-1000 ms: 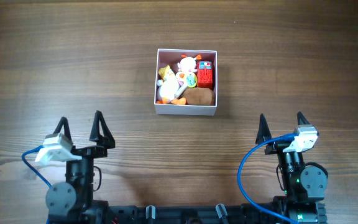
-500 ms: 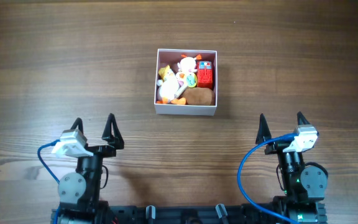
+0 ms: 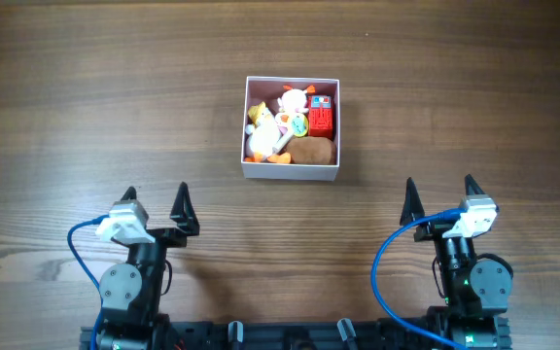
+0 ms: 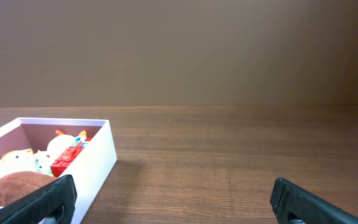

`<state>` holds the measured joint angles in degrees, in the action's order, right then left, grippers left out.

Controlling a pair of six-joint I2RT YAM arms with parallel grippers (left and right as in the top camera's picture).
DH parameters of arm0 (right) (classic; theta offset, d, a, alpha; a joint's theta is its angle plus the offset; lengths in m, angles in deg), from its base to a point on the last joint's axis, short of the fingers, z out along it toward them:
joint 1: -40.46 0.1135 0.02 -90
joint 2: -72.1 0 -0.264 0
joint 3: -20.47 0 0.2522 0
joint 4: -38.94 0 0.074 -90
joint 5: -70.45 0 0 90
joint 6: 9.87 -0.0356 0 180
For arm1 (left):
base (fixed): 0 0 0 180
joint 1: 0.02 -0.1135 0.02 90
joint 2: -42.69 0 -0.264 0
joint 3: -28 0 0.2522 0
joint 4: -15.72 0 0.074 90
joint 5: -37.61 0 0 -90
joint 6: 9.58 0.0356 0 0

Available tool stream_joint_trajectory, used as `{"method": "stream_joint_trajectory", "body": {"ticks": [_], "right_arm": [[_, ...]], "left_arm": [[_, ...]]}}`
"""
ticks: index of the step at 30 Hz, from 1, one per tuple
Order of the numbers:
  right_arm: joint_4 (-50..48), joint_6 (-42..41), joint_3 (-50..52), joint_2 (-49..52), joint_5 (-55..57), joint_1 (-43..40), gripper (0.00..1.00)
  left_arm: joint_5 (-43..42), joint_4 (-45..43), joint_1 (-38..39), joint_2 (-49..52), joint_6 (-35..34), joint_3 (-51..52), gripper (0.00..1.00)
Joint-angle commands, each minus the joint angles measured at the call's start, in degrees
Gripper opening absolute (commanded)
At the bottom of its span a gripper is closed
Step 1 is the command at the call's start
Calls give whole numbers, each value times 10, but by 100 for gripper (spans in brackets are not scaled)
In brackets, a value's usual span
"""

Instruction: Pack container

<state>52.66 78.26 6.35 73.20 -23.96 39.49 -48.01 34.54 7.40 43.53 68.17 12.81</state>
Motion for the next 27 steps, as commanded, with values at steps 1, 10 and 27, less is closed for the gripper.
{"method": "stream_joint_trajectory", "body": {"ticks": [1, 10, 27], "right_arm": [[-1, 3, 1, -5, 12, -3, 99], [-1, 4, 1, -5, 12, -3, 100], [-1, 4, 1, -5, 12, -3, 100]], "left_arm": [[-40, -2, -3, -7, 100, 5, 100], [-46, 3, -3, -7, 110, 5, 100], [-46, 3, -2, -7, 110, 5, 100]]}}
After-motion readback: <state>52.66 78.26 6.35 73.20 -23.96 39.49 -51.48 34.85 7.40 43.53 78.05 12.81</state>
